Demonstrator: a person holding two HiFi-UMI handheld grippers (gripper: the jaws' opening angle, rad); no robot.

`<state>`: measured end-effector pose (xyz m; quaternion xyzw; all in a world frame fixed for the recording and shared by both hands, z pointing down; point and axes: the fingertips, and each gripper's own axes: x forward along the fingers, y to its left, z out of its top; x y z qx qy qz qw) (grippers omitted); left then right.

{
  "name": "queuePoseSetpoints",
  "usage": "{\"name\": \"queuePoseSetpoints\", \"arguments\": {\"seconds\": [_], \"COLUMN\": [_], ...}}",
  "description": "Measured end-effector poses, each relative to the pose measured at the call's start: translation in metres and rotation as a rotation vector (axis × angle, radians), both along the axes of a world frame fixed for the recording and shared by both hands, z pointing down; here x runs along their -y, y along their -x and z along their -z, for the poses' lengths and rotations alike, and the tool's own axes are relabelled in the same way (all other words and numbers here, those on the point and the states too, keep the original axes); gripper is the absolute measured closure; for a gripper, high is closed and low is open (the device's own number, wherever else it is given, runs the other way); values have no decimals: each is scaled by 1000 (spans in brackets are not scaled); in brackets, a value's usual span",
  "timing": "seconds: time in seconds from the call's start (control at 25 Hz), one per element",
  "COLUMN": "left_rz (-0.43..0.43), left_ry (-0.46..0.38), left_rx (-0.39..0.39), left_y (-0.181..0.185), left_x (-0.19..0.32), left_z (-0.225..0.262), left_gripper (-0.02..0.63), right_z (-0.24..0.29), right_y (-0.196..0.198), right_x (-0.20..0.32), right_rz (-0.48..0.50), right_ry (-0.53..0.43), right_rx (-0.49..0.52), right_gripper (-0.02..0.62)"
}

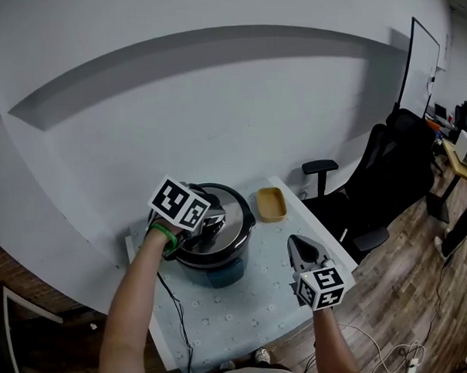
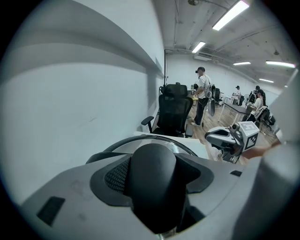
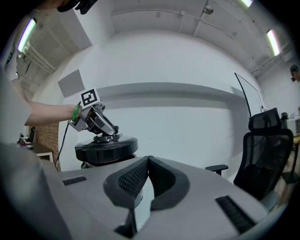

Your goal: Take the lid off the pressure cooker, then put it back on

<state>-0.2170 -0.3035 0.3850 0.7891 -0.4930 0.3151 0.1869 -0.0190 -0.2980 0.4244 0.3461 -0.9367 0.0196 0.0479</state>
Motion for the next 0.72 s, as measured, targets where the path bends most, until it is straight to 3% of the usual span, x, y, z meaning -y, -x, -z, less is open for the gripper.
{"name": "queuePoseSetpoints", "arguments": {"seconds": [0.72], "left_rz": [-122], "left_ry": [35], "left_rx": [-21], "left_y": [3], "left_x": [7], "left_z": [-29], "left_gripper": [328], "right_z": [-21], "right_y": [0], "right_x": [1], "right_rz": [-61], "right_ry": [35], "right_rx": [-25], "right_gripper": [594]}}
